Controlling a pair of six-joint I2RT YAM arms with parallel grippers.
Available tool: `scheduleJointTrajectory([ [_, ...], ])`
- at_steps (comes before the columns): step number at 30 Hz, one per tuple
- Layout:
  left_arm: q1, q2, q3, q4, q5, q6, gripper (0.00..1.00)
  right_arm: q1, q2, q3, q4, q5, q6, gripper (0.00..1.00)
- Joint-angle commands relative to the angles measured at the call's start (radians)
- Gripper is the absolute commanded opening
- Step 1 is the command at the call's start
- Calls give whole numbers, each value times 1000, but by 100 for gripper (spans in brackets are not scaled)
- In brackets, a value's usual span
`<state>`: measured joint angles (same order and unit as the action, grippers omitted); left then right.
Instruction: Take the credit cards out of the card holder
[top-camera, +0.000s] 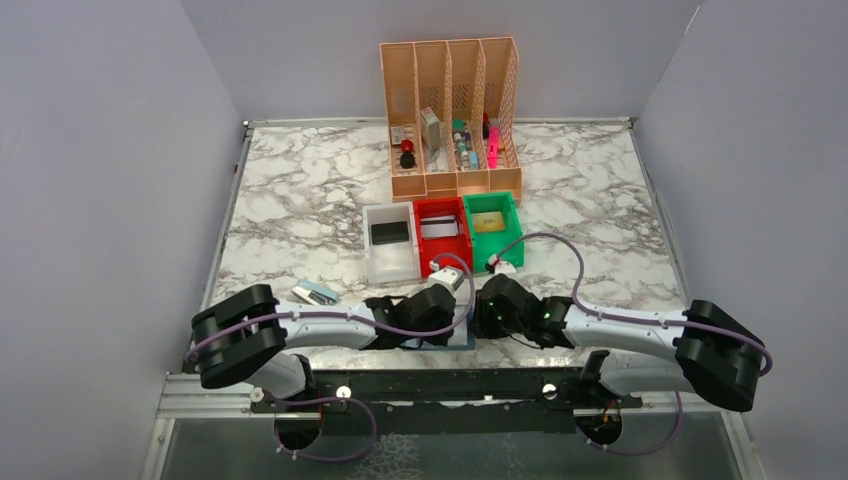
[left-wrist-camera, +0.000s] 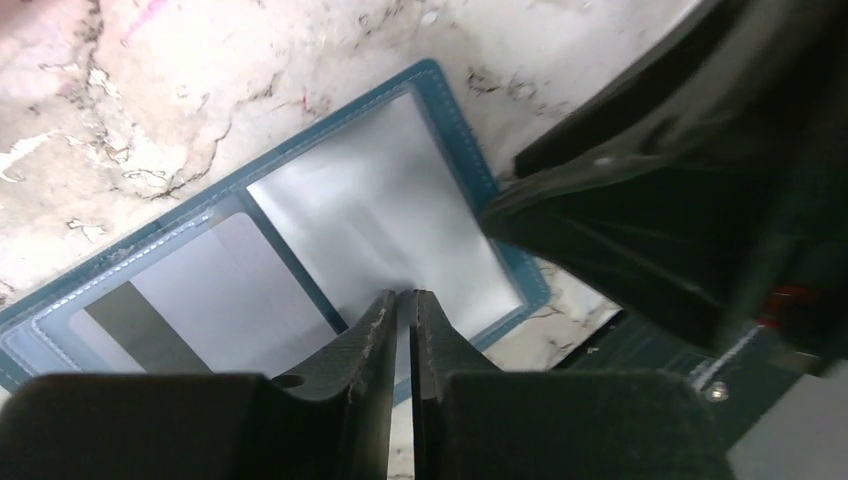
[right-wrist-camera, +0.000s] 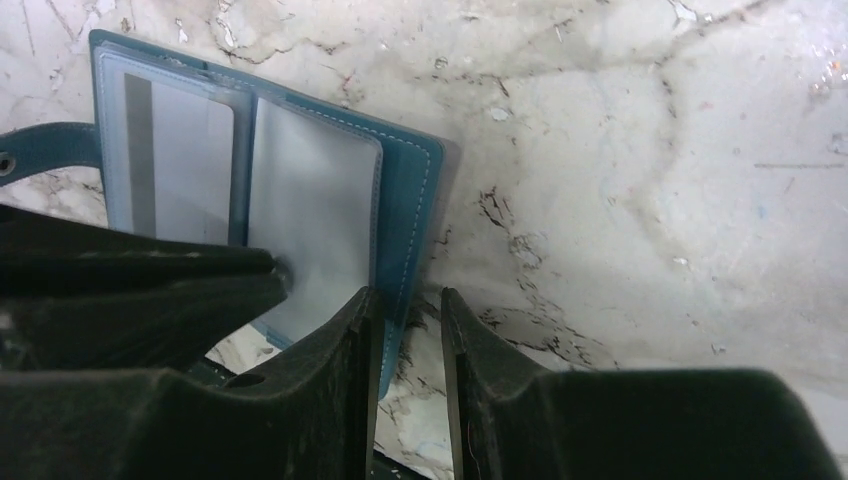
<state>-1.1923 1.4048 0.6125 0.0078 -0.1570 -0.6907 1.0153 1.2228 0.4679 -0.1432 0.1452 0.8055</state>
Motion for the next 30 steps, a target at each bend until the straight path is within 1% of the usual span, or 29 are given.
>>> scheduleJointTrajectory([
  [1, 0, 59, -14, 45, 26, -27, 10, 6, -81, -36, 42, 46, 61, 32],
  [5, 0, 91, -29, 50, 30, -40, 4, 6, -157, -27, 41, 33, 64, 32],
  [10, 0, 93, -36, 55, 31, -43, 2, 6, -197, -14, 101, -14, 53, 26],
  [15, 0, 70, -39, 48, 25, -43, 2, 6, -109, -5, 164, -24, 74, 21],
  [19, 0, 38, -41, 38, 36, -34, 2, 6, 29, 27, 171, -14, 58, 18],
  [22, 0, 7, -24, -2, 38, -17, 2, 6, 96, 33, 156, 24, 51, 17],
  [25, 0, -52, -12, -52, 7, -10, 4, 6, 122, 20, 153, 34, 53, 17],
  [28, 0, -123, -10, -106, -19, 1, 5, 6, 104, -7, 168, 21, 61, 18],
  [30, -1, -166, -8, -151, -53, 2, 12, 6, 77, -33, 204, -1, 61, 19],
])
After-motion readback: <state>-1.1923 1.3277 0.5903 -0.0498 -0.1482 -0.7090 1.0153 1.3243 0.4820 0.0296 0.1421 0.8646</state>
